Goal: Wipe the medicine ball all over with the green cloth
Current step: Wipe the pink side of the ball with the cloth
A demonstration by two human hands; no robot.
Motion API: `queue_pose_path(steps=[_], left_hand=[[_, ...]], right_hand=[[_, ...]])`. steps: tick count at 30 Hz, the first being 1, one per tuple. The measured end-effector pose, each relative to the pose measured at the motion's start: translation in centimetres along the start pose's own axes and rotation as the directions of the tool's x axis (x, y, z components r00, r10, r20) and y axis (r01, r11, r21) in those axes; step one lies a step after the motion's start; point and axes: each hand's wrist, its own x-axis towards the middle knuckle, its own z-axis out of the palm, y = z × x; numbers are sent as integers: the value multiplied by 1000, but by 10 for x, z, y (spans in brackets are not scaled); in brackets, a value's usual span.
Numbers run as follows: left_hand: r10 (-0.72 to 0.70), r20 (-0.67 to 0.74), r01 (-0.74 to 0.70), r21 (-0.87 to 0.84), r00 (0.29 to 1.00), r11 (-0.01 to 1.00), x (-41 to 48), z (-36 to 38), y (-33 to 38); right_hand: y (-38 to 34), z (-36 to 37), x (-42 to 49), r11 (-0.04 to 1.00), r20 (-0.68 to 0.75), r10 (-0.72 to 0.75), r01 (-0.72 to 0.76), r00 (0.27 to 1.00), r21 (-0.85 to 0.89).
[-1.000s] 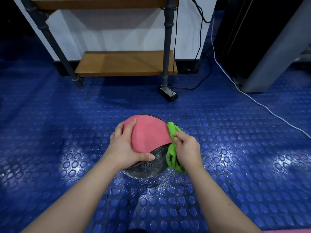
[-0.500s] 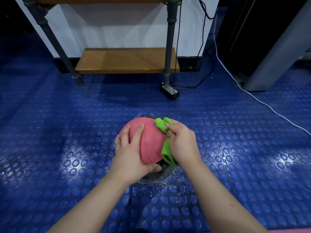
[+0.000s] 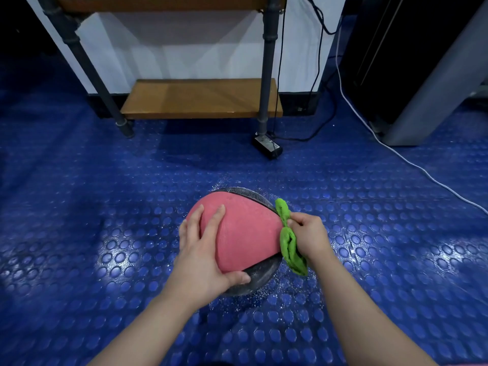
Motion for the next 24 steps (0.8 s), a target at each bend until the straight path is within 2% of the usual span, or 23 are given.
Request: queue_pose_path(steps=[7,10,12,14,15,17,19,20,22,23,24], left_hand=[[1,-2,-1,22,1000,1000,-7,3,3],[-17,45,12,104,999,995,-20,3,11],[-30,80,16,174,996,985,-33,-1,16],[11,17,-14,195,1000,981,-41,-6,15],[25,-56,-18,123,998,992,-42,-8,12],[-61,-198,30,-159,978,987,-38,-12,1],[-259,-212,155,-407,942,900,-28,-15,-3],[-376,-126,257,-532,918,807,-22,-16,-5],[-532,189,490,-707,826,510,-12,-15,-6],[-536,355,586,-730,766,353,-9,-14,-7],[-512,478,657,-710,714,254,-9,-12,-10]], right_hand=[[20,2,-1,993,-8,3,-2,1000,118],[24,-2,-4,980,25,58,-62,998,187],[27,-7,-8,946,61,121,-134,991,296],[29,-12,-12,911,91,160,-183,983,371],[31,-14,-14,899,97,169,-194,981,393],[34,-15,-17,875,97,184,-208,978,437],[38,-15,-20,855,89,200,-218,976,470],[39,-15,-21,846,88,210,-226,974,484],[42,-14,-23,806,101,246,-262,964,532],[44,-14,-23,775,121,269,-289,956,562],[46,-13,-24,748,145,282,-312,948,585]])
